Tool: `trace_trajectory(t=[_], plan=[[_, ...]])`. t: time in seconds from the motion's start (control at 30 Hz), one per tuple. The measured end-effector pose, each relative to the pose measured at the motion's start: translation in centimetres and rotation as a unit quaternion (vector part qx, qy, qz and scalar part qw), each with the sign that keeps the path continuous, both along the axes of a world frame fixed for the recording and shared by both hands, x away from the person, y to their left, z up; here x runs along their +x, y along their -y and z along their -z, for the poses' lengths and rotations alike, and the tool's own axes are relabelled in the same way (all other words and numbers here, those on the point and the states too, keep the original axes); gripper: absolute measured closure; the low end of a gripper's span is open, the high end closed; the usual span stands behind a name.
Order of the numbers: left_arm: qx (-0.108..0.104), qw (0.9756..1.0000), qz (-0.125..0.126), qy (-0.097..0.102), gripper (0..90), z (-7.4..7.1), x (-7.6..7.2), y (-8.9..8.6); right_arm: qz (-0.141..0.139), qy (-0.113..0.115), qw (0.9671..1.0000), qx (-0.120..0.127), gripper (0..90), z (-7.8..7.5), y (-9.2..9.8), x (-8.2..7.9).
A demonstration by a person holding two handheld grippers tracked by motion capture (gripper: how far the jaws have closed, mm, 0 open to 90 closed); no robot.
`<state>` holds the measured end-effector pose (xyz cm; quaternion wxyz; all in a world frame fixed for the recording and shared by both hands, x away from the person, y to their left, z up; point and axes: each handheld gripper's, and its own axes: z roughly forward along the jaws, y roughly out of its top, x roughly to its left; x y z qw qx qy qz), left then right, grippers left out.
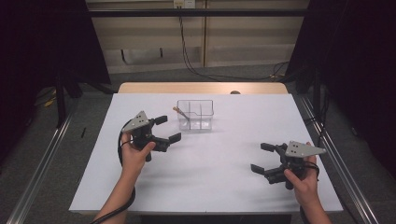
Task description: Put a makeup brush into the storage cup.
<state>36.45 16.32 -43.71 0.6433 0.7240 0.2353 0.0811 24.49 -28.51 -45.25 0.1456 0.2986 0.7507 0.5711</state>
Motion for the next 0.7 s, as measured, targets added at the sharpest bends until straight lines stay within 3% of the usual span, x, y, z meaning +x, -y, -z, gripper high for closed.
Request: trace_trajectory(t=[0.7], plan=[[0.033, 0.9991, 0.028, 0.005, 1.0, 0.8, -1.9, -0.9, 0.001, 0.001, 1.0000, 0.000, 8.1, 0.1, 0.1, -0.1]])
